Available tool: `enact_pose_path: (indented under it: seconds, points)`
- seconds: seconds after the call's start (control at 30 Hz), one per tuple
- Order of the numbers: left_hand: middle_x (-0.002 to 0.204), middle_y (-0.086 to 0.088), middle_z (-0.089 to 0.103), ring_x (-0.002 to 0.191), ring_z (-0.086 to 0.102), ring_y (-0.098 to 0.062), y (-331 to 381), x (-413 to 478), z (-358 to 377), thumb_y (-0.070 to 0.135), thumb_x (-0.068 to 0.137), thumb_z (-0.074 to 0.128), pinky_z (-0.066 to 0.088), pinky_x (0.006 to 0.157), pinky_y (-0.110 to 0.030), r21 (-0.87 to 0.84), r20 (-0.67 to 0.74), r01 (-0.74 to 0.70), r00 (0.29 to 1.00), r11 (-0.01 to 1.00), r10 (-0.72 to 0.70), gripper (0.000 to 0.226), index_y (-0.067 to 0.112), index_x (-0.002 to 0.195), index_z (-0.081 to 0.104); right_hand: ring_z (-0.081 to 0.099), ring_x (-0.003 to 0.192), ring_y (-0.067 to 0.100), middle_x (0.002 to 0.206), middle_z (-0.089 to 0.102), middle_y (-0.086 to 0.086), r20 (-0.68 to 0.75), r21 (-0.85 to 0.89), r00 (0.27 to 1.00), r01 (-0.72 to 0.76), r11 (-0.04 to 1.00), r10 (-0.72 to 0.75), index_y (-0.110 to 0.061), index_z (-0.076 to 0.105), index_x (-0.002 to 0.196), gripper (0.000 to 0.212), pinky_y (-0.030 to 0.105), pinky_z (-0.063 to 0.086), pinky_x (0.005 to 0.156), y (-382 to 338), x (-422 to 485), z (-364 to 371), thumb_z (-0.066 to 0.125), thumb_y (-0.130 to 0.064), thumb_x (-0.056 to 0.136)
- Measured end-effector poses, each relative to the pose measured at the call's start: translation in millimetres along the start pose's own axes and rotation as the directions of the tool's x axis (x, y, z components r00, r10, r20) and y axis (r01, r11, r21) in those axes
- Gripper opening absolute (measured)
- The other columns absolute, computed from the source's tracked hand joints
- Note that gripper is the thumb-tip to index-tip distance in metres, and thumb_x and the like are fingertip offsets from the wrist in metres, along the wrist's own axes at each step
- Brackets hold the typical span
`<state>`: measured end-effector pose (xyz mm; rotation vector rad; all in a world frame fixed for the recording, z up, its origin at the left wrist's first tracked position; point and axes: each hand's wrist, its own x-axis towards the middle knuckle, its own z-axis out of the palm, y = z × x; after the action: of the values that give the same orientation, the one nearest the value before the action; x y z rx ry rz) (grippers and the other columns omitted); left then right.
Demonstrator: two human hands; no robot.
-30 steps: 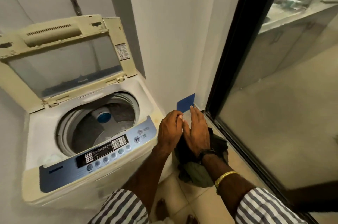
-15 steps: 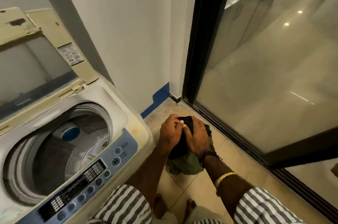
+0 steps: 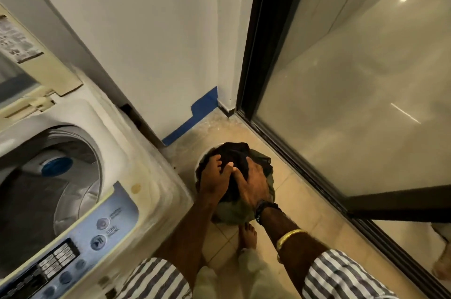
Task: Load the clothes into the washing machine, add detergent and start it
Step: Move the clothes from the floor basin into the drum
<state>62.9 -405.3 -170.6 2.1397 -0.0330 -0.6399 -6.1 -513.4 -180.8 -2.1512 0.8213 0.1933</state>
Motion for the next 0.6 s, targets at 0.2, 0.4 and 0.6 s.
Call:
enact_pose_path:
  seconds: [0.2, 0.4, 0.6]
  points:
    - [0.141, -0.009, 0.053, 0.125, 0.055, -0.025, -19, 39, 36, 0.043, 0.095, 0.058, 0.048, 0.105, -0.042, -0.069, 0.006, 0.119, 0.993, 0.990, -0.119, 0.061, 0.015, 0.146, 0.040, 0.025, 0.149, 0.026, 0.160, 0.030, 0.008, 0.084, -0.024, 0.996, 0.006, 1.000, -0.004, -0.018, 0.025, 0.157, 0.077, 0.042, 0.025, 0.121, 35, 49, 18, 0.037, -0.064, 0.096]
    - [0.146, -0.007, 0.049, 0.133, 0.048, -0.024, -49, 73, 69, 0.044, 0.097, 0.054, 0.042, 0.110, -0.040, -0.038, 0.003, 0.171, 0.985, 0.985, -0.171, 0.060, 0.019, 0.149, 0.037, 0.031, 0.145, 0.025, 0.159, 0.030, 0.007, 0.137, -0.033, 0.990, 0.020, 0.999, -0.015, -0.020, 0.024, 0.157, 0.077, 0.041, 0.032, 0.117, 70, 90, 36, 0.041, -0.065, 0.096]
    - [0.154, -0.008, 0.038, 0.140, 0.038, -0.028, -75, 100, 93, 0.052, 0.096, 0.051, 0.036, 0.114, -0.042, -0.023, -0.041, 0.221, 0.974, 0.975, -0.222, 0.069, 0.020, 0.153, 0.028, 0.023, 0.148, 0.026, 0.162, 0.023, 0.005, 0.189, -0.083, 0.982, 0.021, 0.996, -0.005, -0.024, 0.022, 0.157, 0.090, 0.046, 0.028, 0.119, 98, 129, 53, 0.039, -0.078, 0.086]
